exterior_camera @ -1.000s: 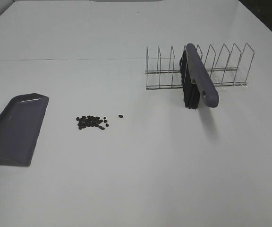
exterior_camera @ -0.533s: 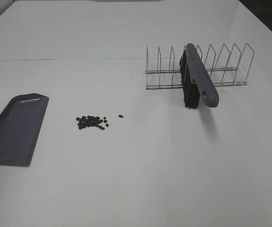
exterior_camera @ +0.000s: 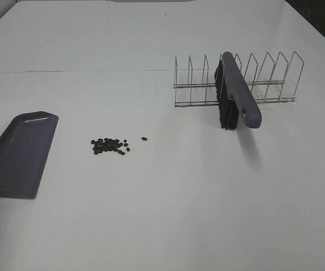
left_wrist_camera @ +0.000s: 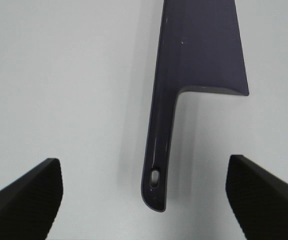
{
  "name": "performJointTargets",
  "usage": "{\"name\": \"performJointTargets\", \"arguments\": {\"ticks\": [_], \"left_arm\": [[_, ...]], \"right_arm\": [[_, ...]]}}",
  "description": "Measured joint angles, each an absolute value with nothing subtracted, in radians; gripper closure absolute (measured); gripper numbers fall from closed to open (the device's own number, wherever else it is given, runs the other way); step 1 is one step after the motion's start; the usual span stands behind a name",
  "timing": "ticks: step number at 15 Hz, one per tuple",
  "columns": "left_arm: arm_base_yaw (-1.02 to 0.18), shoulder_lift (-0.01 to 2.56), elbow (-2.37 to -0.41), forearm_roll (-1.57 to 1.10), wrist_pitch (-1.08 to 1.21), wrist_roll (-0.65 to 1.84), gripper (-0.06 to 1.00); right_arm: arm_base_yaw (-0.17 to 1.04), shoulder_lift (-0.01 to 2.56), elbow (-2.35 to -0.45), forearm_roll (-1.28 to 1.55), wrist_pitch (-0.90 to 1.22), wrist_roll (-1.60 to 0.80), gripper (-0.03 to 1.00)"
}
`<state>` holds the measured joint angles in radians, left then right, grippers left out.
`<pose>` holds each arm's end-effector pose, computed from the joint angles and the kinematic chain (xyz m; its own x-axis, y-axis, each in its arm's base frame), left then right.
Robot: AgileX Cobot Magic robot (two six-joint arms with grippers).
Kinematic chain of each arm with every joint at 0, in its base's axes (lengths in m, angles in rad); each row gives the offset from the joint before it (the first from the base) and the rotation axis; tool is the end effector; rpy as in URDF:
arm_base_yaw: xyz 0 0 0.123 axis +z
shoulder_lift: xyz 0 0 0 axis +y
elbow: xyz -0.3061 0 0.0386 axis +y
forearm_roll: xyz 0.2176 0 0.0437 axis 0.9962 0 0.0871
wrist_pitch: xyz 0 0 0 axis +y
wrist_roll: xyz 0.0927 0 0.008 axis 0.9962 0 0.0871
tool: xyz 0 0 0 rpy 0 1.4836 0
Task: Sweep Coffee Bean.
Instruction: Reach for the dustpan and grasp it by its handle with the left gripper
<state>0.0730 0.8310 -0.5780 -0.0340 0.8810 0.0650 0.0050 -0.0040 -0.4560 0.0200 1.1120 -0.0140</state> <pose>0.0902 0.0041 0.2824 -0.8652 -0.0198 -0.5011 -0.0223 0.9997 -0.0010 -0.0521 0.0014 0.2463 -0.5351 -0.0078 -0.8448 -0.0229 0.9997 0.0053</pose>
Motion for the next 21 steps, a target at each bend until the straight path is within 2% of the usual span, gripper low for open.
{"name": "performJointTargets", "arguments": {"ticks": [8, 10, 11, 16, 21], "left_arm": [[0.063, 1.306, -0.708, -0.100, 0.856, 0.132, 0.13], [0.000, 1.373, -0.708, -0.081, 0.835, 0.132, 0.13], [-0.071, 1.428, -0.708, -0.050, 0.788, 0.083, 0.13], [-0.090, 1.513, -0.710, 0.029, 0.766, 0.011, 0.13], [-0.090, 1.612, -0.712, 0.009, 0.641, 0.000, 0.13]], "right_arm": [[0.005, -0.004, -0.456, 0.020, 1.112, -0.014, 0.20], [0.005, -0.004, -0.456, 0.020, 1.112, -0.014, 0.20], [0.005, -0.004, -0.456, 0.020, 1.112, -0.014, 0.20], [0.005, -0.004, -0.456, 0.020, 1.112, -0.014, 0.20], [0.005, -0.004, -0.456, 0.020, 1.112, -0.014, 0.20]]}}
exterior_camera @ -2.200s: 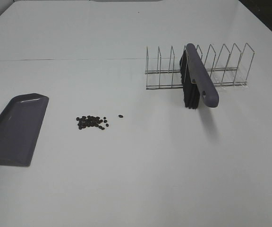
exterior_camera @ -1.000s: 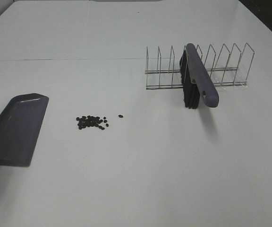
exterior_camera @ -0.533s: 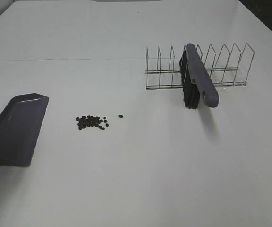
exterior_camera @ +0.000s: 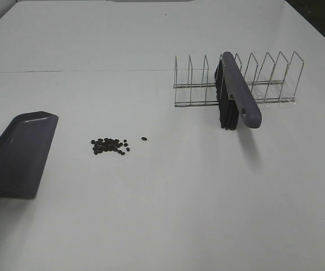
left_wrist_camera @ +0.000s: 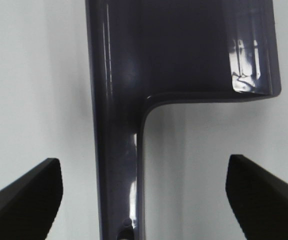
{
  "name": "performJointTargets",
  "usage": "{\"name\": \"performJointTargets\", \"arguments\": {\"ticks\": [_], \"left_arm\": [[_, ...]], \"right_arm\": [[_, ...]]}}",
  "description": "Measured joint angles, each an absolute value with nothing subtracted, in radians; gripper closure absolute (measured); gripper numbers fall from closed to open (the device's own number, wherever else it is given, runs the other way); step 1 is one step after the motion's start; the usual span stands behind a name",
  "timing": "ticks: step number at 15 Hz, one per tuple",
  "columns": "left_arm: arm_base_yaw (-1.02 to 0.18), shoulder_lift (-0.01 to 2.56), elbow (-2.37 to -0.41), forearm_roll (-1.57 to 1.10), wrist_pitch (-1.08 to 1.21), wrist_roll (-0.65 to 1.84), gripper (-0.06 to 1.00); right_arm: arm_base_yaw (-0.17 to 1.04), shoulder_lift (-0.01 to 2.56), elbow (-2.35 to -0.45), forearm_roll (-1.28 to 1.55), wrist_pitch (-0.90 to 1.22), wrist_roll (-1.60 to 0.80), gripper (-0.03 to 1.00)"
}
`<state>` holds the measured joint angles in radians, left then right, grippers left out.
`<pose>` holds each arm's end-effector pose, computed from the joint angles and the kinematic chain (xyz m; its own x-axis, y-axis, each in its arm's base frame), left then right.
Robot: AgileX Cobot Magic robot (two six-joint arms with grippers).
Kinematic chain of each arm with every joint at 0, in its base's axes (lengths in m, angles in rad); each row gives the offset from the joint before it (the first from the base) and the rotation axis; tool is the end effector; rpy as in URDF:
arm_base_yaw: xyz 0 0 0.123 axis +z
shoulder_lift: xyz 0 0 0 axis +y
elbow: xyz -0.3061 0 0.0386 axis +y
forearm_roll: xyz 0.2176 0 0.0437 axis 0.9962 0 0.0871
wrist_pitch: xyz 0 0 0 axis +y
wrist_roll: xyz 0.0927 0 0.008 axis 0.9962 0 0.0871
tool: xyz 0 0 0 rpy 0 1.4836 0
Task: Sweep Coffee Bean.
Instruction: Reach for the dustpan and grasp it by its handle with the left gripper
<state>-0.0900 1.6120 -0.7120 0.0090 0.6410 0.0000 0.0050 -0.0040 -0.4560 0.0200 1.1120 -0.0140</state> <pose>0.2305 -0.0203 0.1915 -0.9885 0.0964 -0.1167 0.0964 0.9953 0.0062 -0.0521 0.0014 0.2463 -0.5351 -0.0078 -0.8448 -0.0229 0.9997 0.0053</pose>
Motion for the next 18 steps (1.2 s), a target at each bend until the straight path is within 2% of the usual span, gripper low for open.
{"name": "performJointTargets", "arguments": {"ticks": [12, 15, 18], "left_arm": [[-0.090, 1.821, -0.721, -0.019, 0.550, 0.000, 0.15], [-0.090, 1.830, -0.727, -0.047, 0.561, 0.000, 0.29], [-0.091, 1.830, -0.727, -0.050, 0.530, 0.000, 0.58]], "right_arm": [[0.005, -0.004, -0.456, 0.020, 1.112, -0.014, 0.20], [0.005, -0.004, -0.456, 0.020, 1.112, -0.014, 0.20], [0.005, -0.004, -0.456, 0.020, 1.112, -0.014, 0.20]]}}
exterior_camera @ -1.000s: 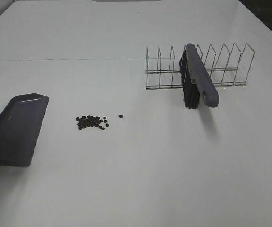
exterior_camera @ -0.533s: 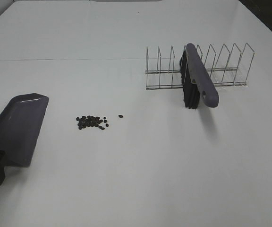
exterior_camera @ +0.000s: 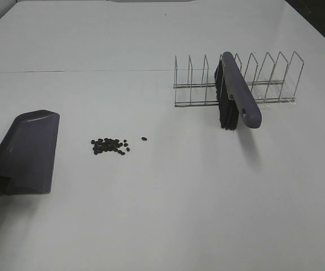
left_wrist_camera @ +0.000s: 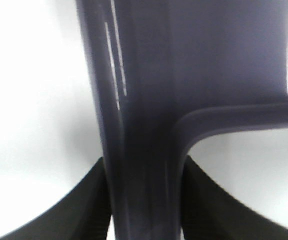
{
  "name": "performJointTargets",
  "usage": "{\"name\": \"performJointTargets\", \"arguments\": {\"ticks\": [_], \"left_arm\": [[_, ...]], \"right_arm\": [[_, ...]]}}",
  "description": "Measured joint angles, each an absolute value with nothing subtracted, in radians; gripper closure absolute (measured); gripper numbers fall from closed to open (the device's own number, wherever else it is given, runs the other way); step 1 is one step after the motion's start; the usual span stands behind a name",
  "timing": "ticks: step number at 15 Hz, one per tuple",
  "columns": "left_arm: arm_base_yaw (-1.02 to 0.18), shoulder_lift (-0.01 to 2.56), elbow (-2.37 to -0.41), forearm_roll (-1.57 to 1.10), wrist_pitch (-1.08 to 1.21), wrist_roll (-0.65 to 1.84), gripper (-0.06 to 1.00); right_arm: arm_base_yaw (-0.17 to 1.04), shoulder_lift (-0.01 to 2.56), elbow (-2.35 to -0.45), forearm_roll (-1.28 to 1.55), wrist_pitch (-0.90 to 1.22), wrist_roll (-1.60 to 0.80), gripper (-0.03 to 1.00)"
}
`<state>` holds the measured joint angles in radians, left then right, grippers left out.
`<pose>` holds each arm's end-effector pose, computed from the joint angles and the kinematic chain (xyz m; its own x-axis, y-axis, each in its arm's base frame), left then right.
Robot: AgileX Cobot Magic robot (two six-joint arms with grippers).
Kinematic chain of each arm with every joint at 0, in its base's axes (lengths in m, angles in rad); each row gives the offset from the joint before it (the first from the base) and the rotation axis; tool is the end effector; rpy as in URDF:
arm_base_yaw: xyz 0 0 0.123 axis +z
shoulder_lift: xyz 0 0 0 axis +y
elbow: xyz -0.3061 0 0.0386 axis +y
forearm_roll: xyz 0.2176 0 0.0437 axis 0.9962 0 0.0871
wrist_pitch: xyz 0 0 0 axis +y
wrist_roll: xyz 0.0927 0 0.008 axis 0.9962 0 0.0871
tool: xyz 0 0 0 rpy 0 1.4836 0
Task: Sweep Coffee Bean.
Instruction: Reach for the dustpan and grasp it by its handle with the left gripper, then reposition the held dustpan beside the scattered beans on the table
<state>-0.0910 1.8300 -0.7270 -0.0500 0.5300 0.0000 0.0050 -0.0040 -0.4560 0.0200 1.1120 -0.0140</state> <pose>0.2539 -0.0255 0.1415 -0.9986 0.0478 -0.0244 0.0485 0.9985 -0.0263 -0.0521 0.0014 0.2463 -0.5351 -0.0078 -0.8448 -0.0229 0.9997 0.0053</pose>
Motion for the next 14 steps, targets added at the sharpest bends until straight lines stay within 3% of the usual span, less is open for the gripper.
{"name": "performJointTargets", "arguments": {"ticks": [1, 14], "left_arm": [[-0.091, 1.830, -0.727, -0.051, 0.515, 0.000, 0.61], [-0.092, 1.820, -0.727, -0.042, 0.457, 0.000, 0.61]], "right_arm": [[0.005, -0.004, -0.456, 0.020, 1.112, -0.014, 0.20], [0.005, -0.004, -0.456, 0.020, 1.112, -0.014, 0.20]]}}
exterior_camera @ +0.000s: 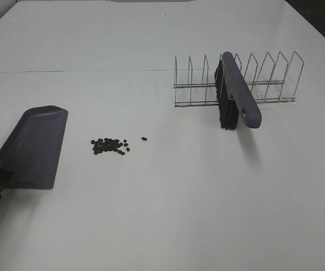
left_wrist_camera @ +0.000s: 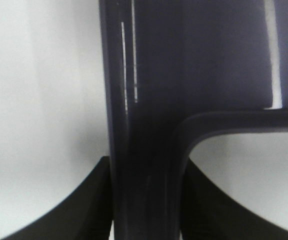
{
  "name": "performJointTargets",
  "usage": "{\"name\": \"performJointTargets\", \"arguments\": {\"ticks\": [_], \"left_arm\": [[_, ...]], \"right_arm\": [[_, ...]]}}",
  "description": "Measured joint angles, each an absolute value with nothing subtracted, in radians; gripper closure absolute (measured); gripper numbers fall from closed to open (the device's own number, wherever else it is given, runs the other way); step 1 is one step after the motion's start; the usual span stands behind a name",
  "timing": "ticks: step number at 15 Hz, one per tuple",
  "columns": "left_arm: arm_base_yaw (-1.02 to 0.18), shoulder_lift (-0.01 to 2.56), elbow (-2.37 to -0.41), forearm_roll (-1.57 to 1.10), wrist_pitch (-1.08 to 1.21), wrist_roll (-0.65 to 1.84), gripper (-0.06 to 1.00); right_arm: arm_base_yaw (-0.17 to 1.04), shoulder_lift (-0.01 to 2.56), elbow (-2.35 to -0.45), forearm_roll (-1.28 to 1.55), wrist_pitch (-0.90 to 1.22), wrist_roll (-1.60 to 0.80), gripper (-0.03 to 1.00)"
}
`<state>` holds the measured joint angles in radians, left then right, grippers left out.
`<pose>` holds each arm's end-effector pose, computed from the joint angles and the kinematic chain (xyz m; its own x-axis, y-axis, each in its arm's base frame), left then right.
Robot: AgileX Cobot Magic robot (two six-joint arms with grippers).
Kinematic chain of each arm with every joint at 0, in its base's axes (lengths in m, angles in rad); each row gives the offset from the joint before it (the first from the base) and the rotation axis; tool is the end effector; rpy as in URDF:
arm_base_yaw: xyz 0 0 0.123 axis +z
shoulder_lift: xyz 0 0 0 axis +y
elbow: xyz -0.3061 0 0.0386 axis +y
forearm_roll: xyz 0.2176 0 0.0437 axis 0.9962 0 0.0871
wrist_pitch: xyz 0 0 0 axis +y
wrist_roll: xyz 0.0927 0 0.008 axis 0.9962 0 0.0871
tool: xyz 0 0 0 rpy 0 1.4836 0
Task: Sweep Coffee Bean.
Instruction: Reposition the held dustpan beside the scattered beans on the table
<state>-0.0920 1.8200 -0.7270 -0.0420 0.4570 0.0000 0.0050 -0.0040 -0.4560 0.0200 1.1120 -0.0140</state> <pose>0.2605 -0.0258 0.1445 -0.9928 0.0538 -0.1074 0.0565 0.9982 -0.0225 -0.0521 0.0014 0.2463 -0.5351 -0.0078 -0.8448 -0.0229 0.9997 0.0053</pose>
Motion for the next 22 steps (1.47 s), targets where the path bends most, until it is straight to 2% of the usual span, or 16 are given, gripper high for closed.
{"name": "performJointTargets", "arguments": {"ticks": [8, 14, 18, 22], "left_arm": [[-0.092, 1.695, -0.717, 0.039, 0.444, -0.022, 0.61], [-0.096, 1.695, -0.837, 0.145, 0.559, -0.025, 0.61], [-0.200, 1.695, -0.880, 0.246, 0.586, -0.037, 0.61], [-0.215, 1.738, -0.932, 0.276, 0.652, -0.018, 0.61]], "right_arm": [[0.005, -0.004, -0.456, 0.020, 1.112, -0.014, 0.20], [0.005, -0.004, -0.456, 0.020, 1.112, -0.014, 0.20], [0.005, -0.004, -0.456, 0.020, 1.112, -0.014, 0.20], [0.005, -0.004, -0.456, 0.020, 1.112, -0.014, 0.20]]}}
